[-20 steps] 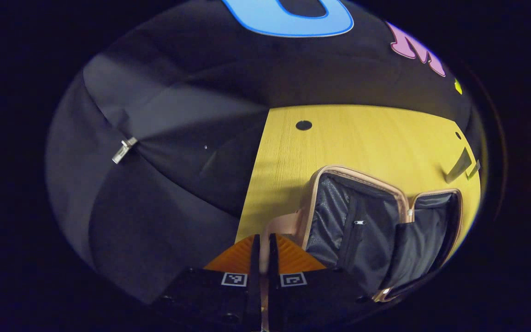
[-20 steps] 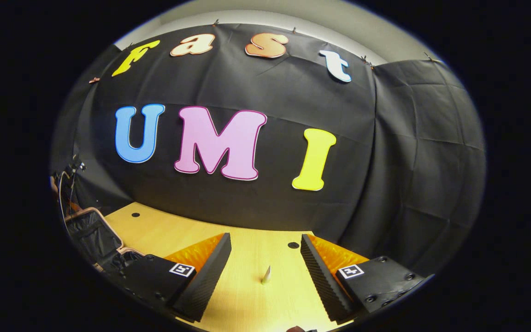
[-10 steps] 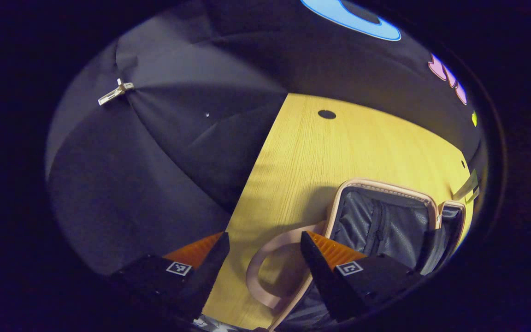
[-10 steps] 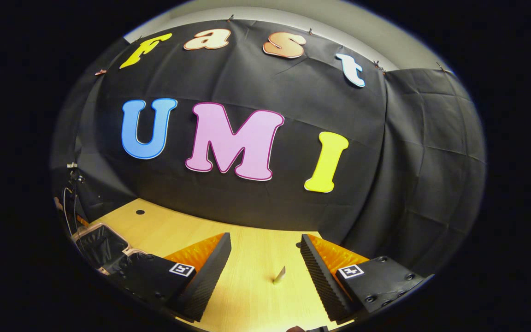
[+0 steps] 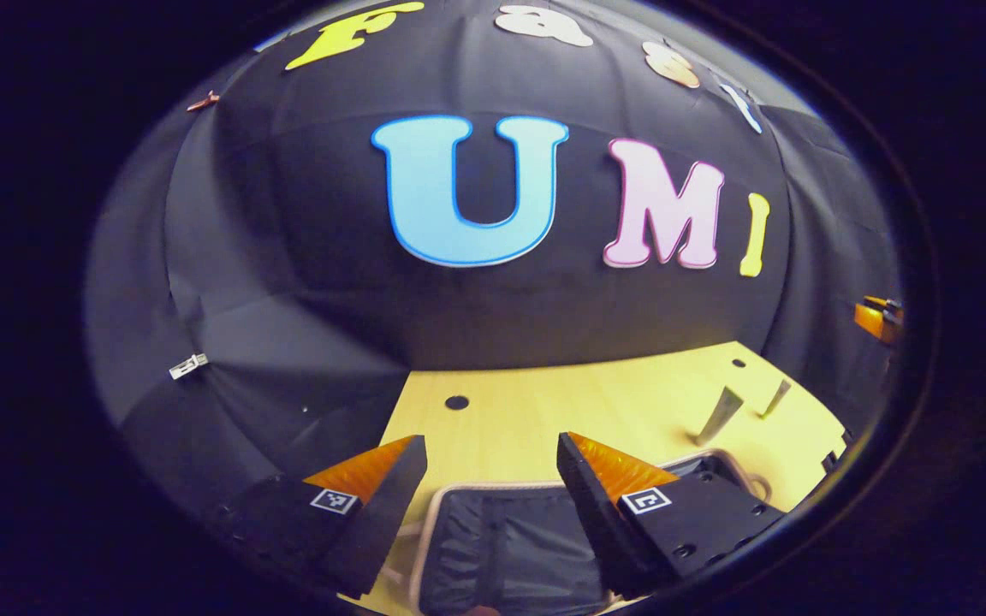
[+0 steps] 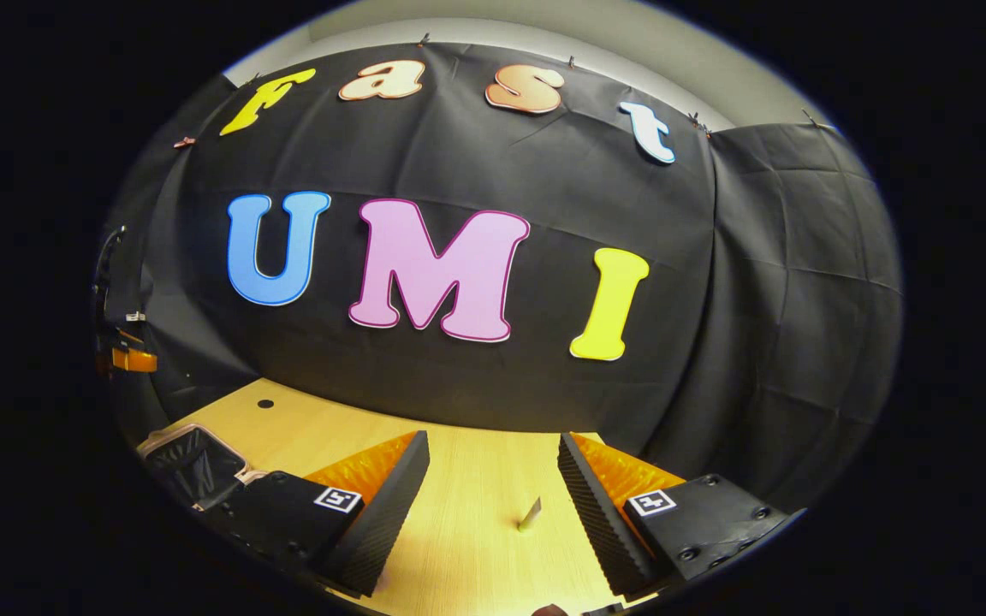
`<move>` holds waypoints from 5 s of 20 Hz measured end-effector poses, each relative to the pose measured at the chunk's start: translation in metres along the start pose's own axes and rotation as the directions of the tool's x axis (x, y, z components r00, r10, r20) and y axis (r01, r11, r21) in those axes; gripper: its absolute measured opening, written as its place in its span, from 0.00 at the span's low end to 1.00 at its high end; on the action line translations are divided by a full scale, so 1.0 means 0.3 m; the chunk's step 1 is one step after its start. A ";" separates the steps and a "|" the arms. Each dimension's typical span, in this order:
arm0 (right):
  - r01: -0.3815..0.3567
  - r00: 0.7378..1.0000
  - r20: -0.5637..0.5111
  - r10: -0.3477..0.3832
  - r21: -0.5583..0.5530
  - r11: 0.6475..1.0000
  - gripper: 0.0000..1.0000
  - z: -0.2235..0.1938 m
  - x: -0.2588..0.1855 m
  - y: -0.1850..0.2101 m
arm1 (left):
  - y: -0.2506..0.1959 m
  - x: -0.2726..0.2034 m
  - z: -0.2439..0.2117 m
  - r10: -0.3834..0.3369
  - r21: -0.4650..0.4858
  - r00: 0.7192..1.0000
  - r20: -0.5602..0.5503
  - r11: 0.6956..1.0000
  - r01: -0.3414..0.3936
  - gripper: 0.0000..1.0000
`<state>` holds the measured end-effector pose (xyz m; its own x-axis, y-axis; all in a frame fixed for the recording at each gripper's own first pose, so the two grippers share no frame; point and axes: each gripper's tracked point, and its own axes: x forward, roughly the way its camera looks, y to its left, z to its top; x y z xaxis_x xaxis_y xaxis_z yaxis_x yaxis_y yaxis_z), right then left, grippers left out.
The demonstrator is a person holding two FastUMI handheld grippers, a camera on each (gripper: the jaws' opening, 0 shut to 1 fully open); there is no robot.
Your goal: First open the suitcase, pack the skin care products into it, and then close the suitcase.
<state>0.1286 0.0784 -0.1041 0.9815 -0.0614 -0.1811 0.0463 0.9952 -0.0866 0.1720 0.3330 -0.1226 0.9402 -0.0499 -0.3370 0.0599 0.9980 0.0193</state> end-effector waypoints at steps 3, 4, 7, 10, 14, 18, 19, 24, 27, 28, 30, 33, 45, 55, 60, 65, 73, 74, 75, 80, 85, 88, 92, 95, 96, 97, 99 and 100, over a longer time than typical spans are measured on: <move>-0.018 1.000 -0.007 0.018 0.017 1.000 0.96 -0.026 -0.004 0.010 | -0.311 0.026 -0.076 -0.142 -0.112 0.989 -0.047 0.984 0.136 0.96; -0.031 0.999 -0.012 0.031 0.019 0.999 0.96 -0.033 -0.007 0.016 | -0.392 0.044 -0.107 -0.169 -0.131 0.983 -0.067 0.978 0.160 0.96; -0.041 0.999 -0.022 0.041 -0.014 0.999 0.96 -0.057 -0.011 -0.007 | -0.664 0.102 -0.205 -0.267 -0.148 0.954 -0.132 0.957 0.248 0.96; -0.045 0.999 -0.024 0.045 0.002 0.999 0.96 -0.078 -0.013 -0.045 | -0.898 0.177 -0.273 -0.338 -0.115 0.920 -0.199 0.940 0.321 0.96; -0.056 0.997 -0.061 0.056 0.000 0.998 0.96 -0.150 0.002 -0.148 | -1.132 0.354 -0.361 -0.376 -0.112 0.889 -0.259 0.926 0.359 0.96; -0.029 0.994 -0.107 0.027 -0.024 0.999 0.96 -0.249 0.029 -0.320 | -1.204 0.552 -0.480 -0.303 -0.099 0.880 -0.366 0.953 0.287 0.97; -0.033 0.992 -0.122 0.029 -0.029 0.999 0.96 -0.278 0.034 -0.355 | -1.217 0.599 -0.514 -0.286 -0.079 0.875 -0.391 0.957 0.278 0.97; -0.071 0.974 -0.217 0.062 -0.033 0.997 0.96 -0.457 0.107 -0.465 | -1.232 0.791 -0.662 -0.176 0.003 0.836 -0.520 0.978 0.207 0.97; -0.109 0.956 -0.274 0.109 0.012 0.994 0.96 -0.570 0.179 -0.470 | -1.253 0.859 -0.724 -0.174 0.012 0.813 -0.555 0.976 0.217 0.96; -0.122 0.951 -0.285 0.122 0.018 0.992 0.96 -0.614 0.211 -0.469 | -1.257 0.857 -0.736 -0.170 0.006 0.807 -0.566 0.978 0.210 0.94; -0.142 0.928 -0.343 0.146 0.036 0.989 0.97 -0.713 0.258 -0.458 | -1.255 0.871 -0.735 -0.172 0.006 0.802 -0.572 0.977 0.214 0.53; -0.187 0.893 -0.406 0.196 0.063 0.980 0.97 -0.827 0.312 -0.415 | -1.255 0.860 -0.726 -0.174 0.029 0.797 -0.579 0.972 0.233 0.46; -0.178 0.785 -0.536 0.312 0.288 0.941 0.98 -1.165 0.573 -0.232 | -1.242 0.518 -0.377 -0.186 0.007 0.877 -0.443 0.977 0.211 0.45; -0.231 0.798 -0.513 0.316 0.223 0.947 0.31 -1.075 0.493 -0.265 | -0.760 -0.045 -0.557 0.060 0.014 0.713 -0.699 0.997 -0.070 0.46; -0.314 0.820 -0.419 0.390 0.240 0.918 0.30 -0.861 0.342 -0.198 | -0.650 -0.117 -0.668 0.085 0.054 0.513 -0.854 0.996 -0.075 0.45; -0.301 0.836 -0.343 0.429 0.366 0.880 0.30 -0.648 0.161 -0.117 | -0.675 -0.122 -0.851 0.009 -0.017 0.359 -0.933 0.997 -0.070 0.48; -0.306 0.807 -0.412 0.424 0.322 0.896 0.30 -0.644 -0.111 0.017 | -0.608 -0.125 -1.039 0.014 -0.012 0.281 -0.960 0.996 -0.089 0.46; -0.317 0.796 -0.421 0.434 0.321 0.893 0.30 -0.646 -0.133 0.054 | -0.601 -0.128 -1.018 0.013 -0.013 0.305 -0.952 0.997 -0.081 0.51; -0.330 0.785 -0.425 0.450 0.328 0.885 0.30 -0.637 -0.147 0.099 | -0.590 -0.135 -0.996 0.016 -0.008 0.337 -0.941 0.997 -0.071 0.54; -0.427 0.683 -0.451 0.575 0.393 0.815 0.30 -0.609 -0.234 0.416 | -0.514 -0.191 -0.791 0.011 0.000 0.585 -0.811 1.000 -0.019 0.93; -0.464 0.517 -0.572 0.637 0.439 0.770 0.30 -0.734 -0.341 0.730 | -0.231 -0.385 -0.707 0.087 -0.040 0.699 -0.710 0.986 -0.163 0.95; -0.383 0.359 -0.731 0.580 0.452 0.806 0.30 -0.925 -0.423 0.843 | 0.021 -0.544 -0.801 0.189 -0.051 0.648 -0.738 0.942 -0.332 0.95; -0.269 0.260 -0.872 0.415 0.347 0.898 0.31 -1.098 -0.444 0.884 | 0.207 -0.723 -0.921 0.231 -0.096 0.589 -0.774 0.878 -0.470 0.95; -0.256 0.265 -0.896 0.356 0.291 0.922 0.31 -1.110 -0.448 0.889 | 0.300 -0.779 -0.973 0.252 -0.098 0.572 -0.781 0.854 -0.511 0.95; -0.252 0.258 -0.900 0.351 0.288 0.924 0.32 -1.110 -0.449 0.890 | 0.315 -0.794 -0.980 0.254 -0.101 0.563 -0.786 0.847 -0.522 0.95; -0.244 0.252 -0.901 0.354 0.295 0.924 0.26 -1.101 -0.454 0.892 | 0.331 -0.793 -0.979 0.253 -0.107 0.565 -0.786 0.843 -0.527 0.95; -0.225 0.264 -0.889 0.373 0.320 0.920 0.49 -1.073 -0.447 0.909 | 0.348 -0.769 -0.976 0.250 -0.116 0.578 -0.777 0.845 -0.522 0.95; -0.224 0.275 -0.875 0.398 0.345 0.912 0.54 -1.049 -0.447 0.929 | 0.357 -0.750 -0.971 0.252 -0.115 0.585 -0.771 0.848 -0.517 0.95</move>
<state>-0.0485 0.3398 -0.4123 0.1262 0.3125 -0.9415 -0.1136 0.9474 0.2992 -0.1307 0.4623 -0.3190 0.3066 0.2522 -0.9178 -0.4740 0.8767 0.0826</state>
